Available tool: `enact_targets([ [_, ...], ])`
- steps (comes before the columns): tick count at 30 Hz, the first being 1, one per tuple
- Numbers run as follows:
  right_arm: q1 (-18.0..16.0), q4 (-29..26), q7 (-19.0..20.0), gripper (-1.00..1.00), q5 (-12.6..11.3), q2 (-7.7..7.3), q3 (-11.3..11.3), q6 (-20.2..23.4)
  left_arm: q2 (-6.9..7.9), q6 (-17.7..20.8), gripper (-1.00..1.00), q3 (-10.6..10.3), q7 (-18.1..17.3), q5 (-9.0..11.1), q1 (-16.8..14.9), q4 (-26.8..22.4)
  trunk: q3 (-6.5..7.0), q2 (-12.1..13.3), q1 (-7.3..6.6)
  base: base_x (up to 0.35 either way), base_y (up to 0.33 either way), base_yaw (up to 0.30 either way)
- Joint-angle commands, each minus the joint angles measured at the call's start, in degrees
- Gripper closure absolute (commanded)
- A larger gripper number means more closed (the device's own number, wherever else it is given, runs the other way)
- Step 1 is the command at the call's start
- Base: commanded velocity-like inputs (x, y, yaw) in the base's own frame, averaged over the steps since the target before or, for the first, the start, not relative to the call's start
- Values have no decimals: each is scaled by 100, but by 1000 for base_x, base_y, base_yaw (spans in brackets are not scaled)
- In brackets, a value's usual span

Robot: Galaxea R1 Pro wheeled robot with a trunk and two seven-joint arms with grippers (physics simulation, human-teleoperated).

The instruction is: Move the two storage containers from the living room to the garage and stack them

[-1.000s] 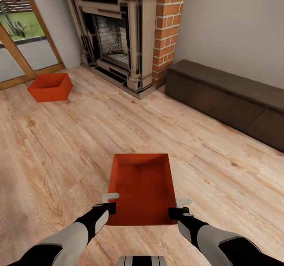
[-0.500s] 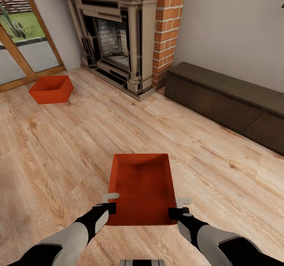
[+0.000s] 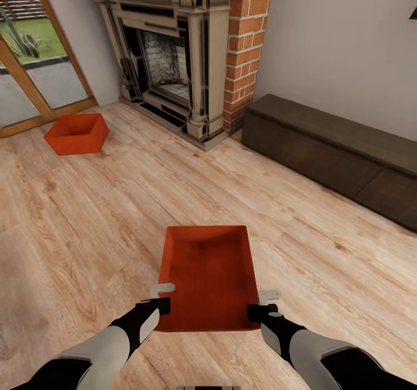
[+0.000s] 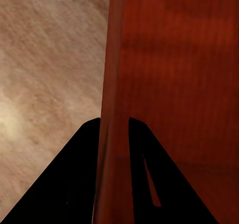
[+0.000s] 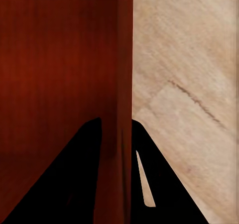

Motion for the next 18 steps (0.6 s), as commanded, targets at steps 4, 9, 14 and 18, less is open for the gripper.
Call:
enact_targets([
  [4, -3, 37, -45, 100, -157, 0, 5, -27, 11, 37, 100, 10, 204, -92, -4, -34, 69, 160, -89, 0, 0, 0],
  [9, -4, 37, -47, 100, -158, 0, 3, -30, 11, 37, 100, 9, 204, -92, -1, -34, 159, 361, -199, 0, 0, 0],
  [14, -3, 37, -48, 100, -158, 0, 8, -32, 11, 37, 100, 10, 204, -95, -1, -34, 249, 561, -309, 0, 0, 0],
  [18, -2, 37, -45, 100, -158, -1, 7, -32, 11, 37, 100, 11, 204, -96, -1, -34, 320, 722, -397, 0, 0, 0],
])
